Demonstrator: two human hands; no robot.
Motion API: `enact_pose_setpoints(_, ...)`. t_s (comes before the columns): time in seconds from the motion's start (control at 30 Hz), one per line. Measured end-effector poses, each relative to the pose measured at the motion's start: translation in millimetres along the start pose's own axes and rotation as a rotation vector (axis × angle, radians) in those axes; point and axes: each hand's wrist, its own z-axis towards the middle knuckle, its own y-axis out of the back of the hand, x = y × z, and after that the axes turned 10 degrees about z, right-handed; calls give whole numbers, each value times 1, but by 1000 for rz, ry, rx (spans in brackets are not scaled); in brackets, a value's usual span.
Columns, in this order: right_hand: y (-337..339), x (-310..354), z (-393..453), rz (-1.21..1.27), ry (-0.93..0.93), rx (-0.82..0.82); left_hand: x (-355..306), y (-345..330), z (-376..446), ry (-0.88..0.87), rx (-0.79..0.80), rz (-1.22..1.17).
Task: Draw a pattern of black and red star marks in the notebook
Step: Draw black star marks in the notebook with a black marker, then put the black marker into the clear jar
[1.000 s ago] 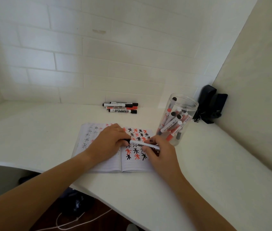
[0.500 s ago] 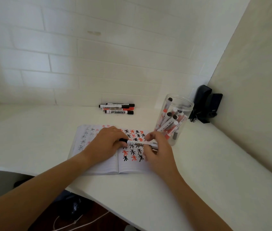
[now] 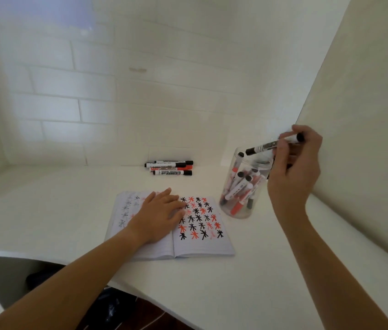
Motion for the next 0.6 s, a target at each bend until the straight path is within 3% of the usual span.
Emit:
enact_pose_setpoints(0.1, -11, -28, 7, -237, -22, 135, 0, 0, 0, 0, -4, -5)
enact_pose_setpoints(0.23, -25, -58, 1, -629, -108, 455, -3, 6, 0, 5, 6, -14)
enact_pose_setpoints(0.3, -28, -58, -3, -735, -90, 518, -3, 5, -1, 2, 5, -11)
enact_pose_setpoints(0.47, -32, -52, 0, -865, -141, 585, -2, 5, 0, 0, -1, -26)
enact_pose_setpoints(0.53, -35, -51, -2, -814, -117, 520, -3, 4, -1, 0, -12, -35)
enact_pose_setpoints(0.6, -40, -47, -9, -685, 26, 380, -3, 3, -1, 9, -26, -61)
